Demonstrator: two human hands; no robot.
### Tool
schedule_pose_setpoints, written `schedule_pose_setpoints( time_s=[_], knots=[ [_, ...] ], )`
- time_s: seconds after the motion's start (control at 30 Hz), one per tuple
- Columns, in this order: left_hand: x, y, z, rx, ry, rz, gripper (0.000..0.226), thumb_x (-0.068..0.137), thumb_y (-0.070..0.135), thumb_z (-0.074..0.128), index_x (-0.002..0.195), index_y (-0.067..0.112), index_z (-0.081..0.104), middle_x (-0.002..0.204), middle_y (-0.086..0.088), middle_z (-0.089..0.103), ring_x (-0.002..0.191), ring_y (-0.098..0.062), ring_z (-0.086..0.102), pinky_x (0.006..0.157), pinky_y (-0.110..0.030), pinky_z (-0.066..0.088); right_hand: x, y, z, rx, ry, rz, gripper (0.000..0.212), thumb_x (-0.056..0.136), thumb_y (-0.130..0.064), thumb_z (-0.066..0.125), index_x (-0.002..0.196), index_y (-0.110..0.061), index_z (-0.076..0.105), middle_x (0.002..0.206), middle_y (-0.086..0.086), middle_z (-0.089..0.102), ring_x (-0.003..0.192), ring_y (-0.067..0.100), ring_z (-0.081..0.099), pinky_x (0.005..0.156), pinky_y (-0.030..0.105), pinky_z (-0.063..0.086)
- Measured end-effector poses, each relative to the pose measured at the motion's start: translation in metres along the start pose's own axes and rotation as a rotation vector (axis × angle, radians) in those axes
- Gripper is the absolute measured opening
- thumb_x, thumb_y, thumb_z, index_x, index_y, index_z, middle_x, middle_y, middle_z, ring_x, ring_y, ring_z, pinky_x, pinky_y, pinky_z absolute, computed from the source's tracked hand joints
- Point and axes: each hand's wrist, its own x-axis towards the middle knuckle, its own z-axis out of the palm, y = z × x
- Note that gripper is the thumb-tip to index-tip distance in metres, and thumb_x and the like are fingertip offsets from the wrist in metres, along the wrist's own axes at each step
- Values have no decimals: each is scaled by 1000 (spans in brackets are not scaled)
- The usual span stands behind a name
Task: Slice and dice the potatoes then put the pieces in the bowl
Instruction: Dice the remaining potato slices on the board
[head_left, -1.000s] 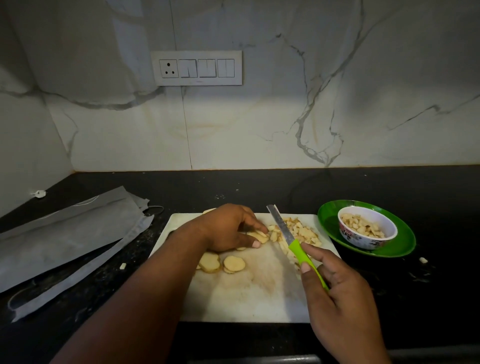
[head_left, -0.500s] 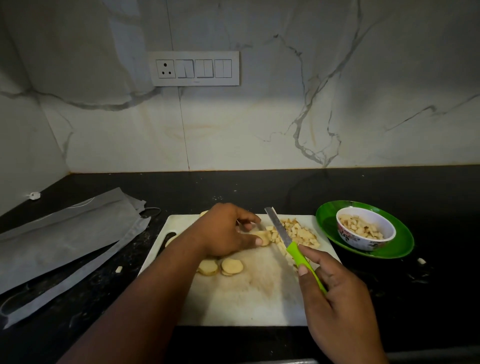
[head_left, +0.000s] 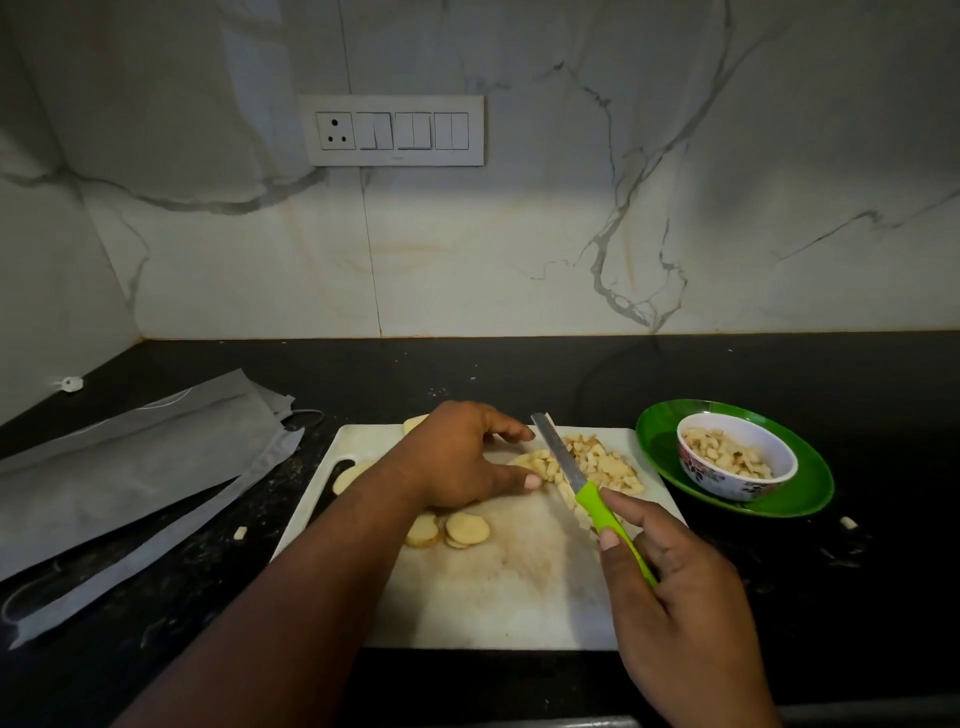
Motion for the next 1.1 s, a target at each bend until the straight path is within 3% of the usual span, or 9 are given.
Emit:
schedule_pose_setpoints(
  time_s=[0.07,0.17,0.27,0.37,0.47,0.57,0.73,0.93,1.1],
  knots=[
    [1,0,2,12,-52,10,53,80,47,86,129,32,72,129,16,70,114,-3,63,102,-28,53,0,1,0,0,-6,0,31,93,-29,61,122,-39,67,98,-39,66,98,-15,60,81,19,52],
    [4,2,4,32,-86,9,38,82,41,86,119,32,77,117,17,74,104,-1,66,99,-29,56,0,2,0,-14,-12,-7,31,94,-30,60,123,-38,66,98,-37,67,97,-15,60,78,15,51],
    [6,4,6,60,-76,6,24,84,40,85,106,32,80,98,20,72,89,0,64,82,-22,55,-1,0,-1,-25,-22,-7,29,95,-27,60,120,-41,65,89,-39,66,89,-13,62,66,7,47],
    [6,11,11,133,-32,24,18,87,38,82,103,31,79,83,22,63,73,-1,58,65,-15,44,-1,0,-1,-38,-23,-4,30,95,-28,60,122,-39,65,88,-39,66,87,-12,62,63,7,46],
    [8,17,15,152,-18,9,18,84,38,80,100,29,78,95,15,69,86,-7,64,80,-29,60,-1,0,-1,-53,-17,-2,30,95,-28,61,123,-38,66,87,-34,68,85,-10,63,65,12,47],
    [8,18,14,125,-27,-16,13,82,36,82,91,29,76,96,14,69,90,-9,65,86,-34,61,-1,-2,-1,-60,-21,6,30,95,-29,61,123,-38,66,89,-33,69,90,-14,61,67,8,45],
    [2,6,2,119,-13,-80,18,82,37,84,98,33,77,107,16,70,100,-6,64,85,-26,53,0,-5,0,-113,-4,17,32,95,-30,60,125,-39,65,95,-31,69,92,-14,61,73,14,50],
    [-10,-9,-10,-51,27,-85,55,72,41,94,122,39,71,105,20,70,92,0,64,80,-21,52,-1,-18,0,-374,-95,-24,42,94,-43,52,136,-44,54,101,-20,71,89,5,65,80,26,54],
    [-7,-12,-4,-98,39,-69,24,88,29,83,111,36,80,103,21,76,95,4,68,92,-23,57,4,-27,0,-484,-165,-21,46,96,-47,45,142,-45,46,107,-16,71,96,8,64,83,27,52]
  ],
)
